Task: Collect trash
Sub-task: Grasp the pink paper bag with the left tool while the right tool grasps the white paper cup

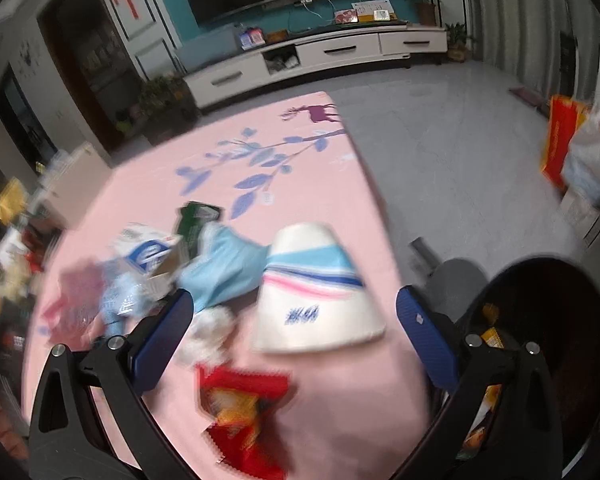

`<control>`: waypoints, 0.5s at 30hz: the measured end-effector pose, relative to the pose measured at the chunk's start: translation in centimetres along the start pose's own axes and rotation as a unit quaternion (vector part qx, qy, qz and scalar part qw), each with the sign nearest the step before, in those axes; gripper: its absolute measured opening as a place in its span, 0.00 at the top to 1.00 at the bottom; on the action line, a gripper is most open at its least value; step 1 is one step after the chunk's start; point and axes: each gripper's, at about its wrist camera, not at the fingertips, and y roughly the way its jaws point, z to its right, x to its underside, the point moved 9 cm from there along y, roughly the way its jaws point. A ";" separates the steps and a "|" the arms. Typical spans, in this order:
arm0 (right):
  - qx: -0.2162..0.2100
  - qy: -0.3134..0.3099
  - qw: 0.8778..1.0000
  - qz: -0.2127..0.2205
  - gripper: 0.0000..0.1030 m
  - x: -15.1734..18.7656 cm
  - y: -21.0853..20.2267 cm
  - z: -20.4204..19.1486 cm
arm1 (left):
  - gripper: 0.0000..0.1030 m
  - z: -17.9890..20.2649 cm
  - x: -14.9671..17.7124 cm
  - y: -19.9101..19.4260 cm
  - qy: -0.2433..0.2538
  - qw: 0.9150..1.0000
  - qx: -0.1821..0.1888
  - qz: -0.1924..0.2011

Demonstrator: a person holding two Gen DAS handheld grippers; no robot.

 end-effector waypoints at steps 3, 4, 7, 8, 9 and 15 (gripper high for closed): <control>0.023 -0.009 1.000 -0.018 0.04 0.2 1.8 0.4 | 0.97 0.4 0.1 -0.4 0.008 1.000 0.008 -0.003; 0.024 -0.009 0.999 -0.025 0.04 0.3 2.2 0.5 | 0.97 0.4 0.2 -0.5 0.012 1.000 0.008 -0.005; 0.031 -0.023 0.998 -0.042 0.04 0.7 3.4 0.4 | 0.96 -0.4 0.0 -0.4 0.012 1.000 -0.008 -0.007; 0.040 -0.033 0.998 -0.045 0.04 0.8 3.7 0.3 | 0.89 -0.9 0.0 -0.1 0.010 1.000 -0.016 -0.011; 0.045 -0.041 0.997 -0.046 0.07 0.9 3.9 0.3 | 0.72 -1.5 0.0 0.2 0.008 1.000 -0.023 -0.017; 0.042 -0.053 0.996 -0.062 0.24 1.5 5.3 -0.2 | 0.14 -4.6 0.8 2.7 0.000 0.995 -0.082 -0.054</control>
